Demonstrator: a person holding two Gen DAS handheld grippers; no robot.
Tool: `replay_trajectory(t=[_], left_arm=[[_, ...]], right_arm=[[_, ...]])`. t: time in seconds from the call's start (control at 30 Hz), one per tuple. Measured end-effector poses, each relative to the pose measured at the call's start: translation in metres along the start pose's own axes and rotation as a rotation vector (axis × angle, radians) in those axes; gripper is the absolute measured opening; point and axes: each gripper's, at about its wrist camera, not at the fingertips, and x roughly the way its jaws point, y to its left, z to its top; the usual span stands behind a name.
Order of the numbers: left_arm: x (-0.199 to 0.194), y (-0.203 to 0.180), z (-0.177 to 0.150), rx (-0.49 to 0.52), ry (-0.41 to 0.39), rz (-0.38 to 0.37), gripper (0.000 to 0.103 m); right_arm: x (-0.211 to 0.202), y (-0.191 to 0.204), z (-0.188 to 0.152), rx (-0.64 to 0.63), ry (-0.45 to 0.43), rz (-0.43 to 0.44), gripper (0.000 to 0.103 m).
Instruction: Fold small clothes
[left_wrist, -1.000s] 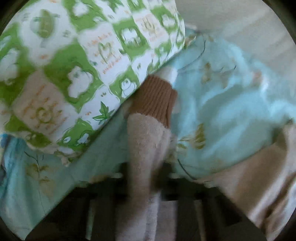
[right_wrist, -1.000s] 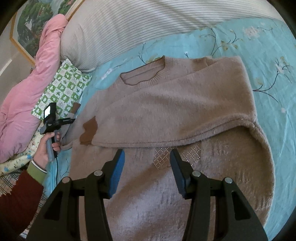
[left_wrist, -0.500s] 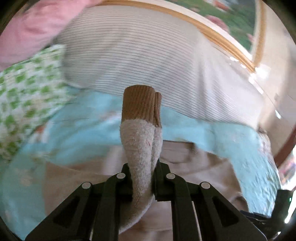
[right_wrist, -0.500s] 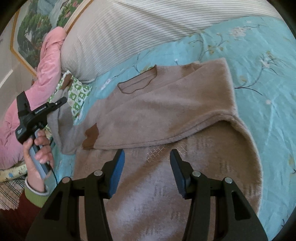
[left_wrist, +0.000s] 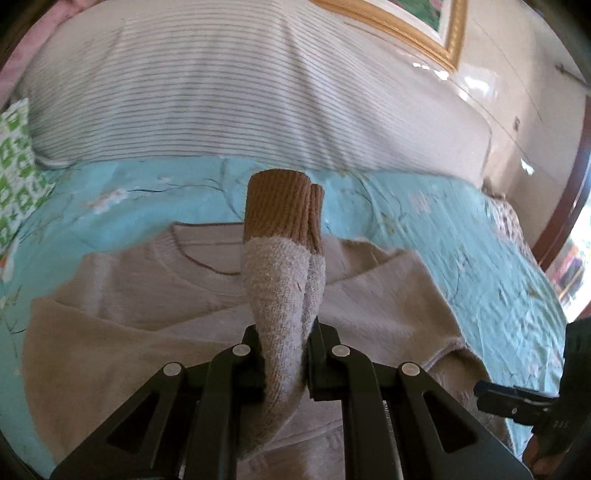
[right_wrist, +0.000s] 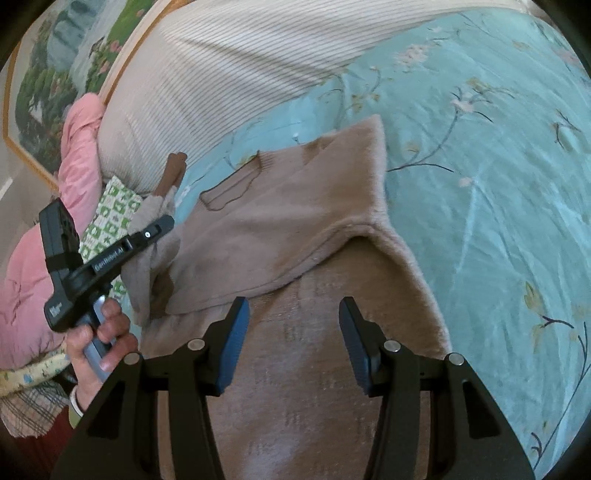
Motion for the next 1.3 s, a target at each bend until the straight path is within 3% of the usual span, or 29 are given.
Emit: replay_trajectory(t=[0.1, 0.2, 0.37, 0.53, 0.67, 0.73, 0.83, 0.93, 1.07, 1.13, 1.2, 1.3], left_arm=[[0.018, -0.018, -0.005, 0.059, 0.04, -0.023, 0.013], [0.035, -0.027, -0.012, 0.109, 0.098, -0.014, 0.022], [0.013, -0.021, -0.033, 0.104, 0.119, -0.035, 0.06], [-0.04, 0.013, -0.064, 0.054, 0.107, -0.003, 0.063], [-0.082, 0.081, -0.088, -0.057, 0.114, 0.092, 0.064], [-0.092, 0.12, -0.099, -0.109, 0.123, 0.179, 0.064], [-0.092, 0.162, -0.111, -0.171, 0.155, 0.264, 0.064], [-0.08, 0.181, -0.12, -0.202, 0.193, 0.284, 0.063], [-0.065, 0.171, -0.118, -0.154, 0.196, 0.296, 0.064], [-0.059, 0.166, -0.113, -0.143, 0.194, 0.288, 0.064], [-0.052, 0.166, -0.108, -0.141, 0.195, 0.293, 0.064], [-0.044, 0.166, -0.101, -0.145, 0.192, 0.306, 0.064]], right_arm=[[0.002, -0.004, 0.002, 0.017, -0.012, -0.01, 0.052], [0.004, -0.005, 0.006, 0.037, -0.018, -0.026, 0.052], [0.008, 0.0, 0.015, 0.044, -0.026, -0.02, 0.053], [0.028, 0.013, 0.026, 0.027, 0.002, 0.005, 0.055], [0.051, 0.027, 0.044, 0.011, 0.02, 0.041, 0.055], [0.066, 0.03, 0.057, 0.022, 0.026, 0.052, 0.055], [0.089, 0.031, 0.068, 0.043, 0.039, 0.07, 0.055], [0.108, 0.029, 0.071, 0.071, 0.064, 0.061, 0.055], [0.125, 0.027, 0.072, 0.117, 0.088, 0.081, 0.055], [0.131, 0.028, 0.073, 0.125, 0.085, 0.099, 0.046], [0.137, 0.034, 0.075, 0.125, 0.105, 0.126, 0.012], [0.127, 0.052, 0.084, 0.062, 0.074, 0.121, 0.009]])
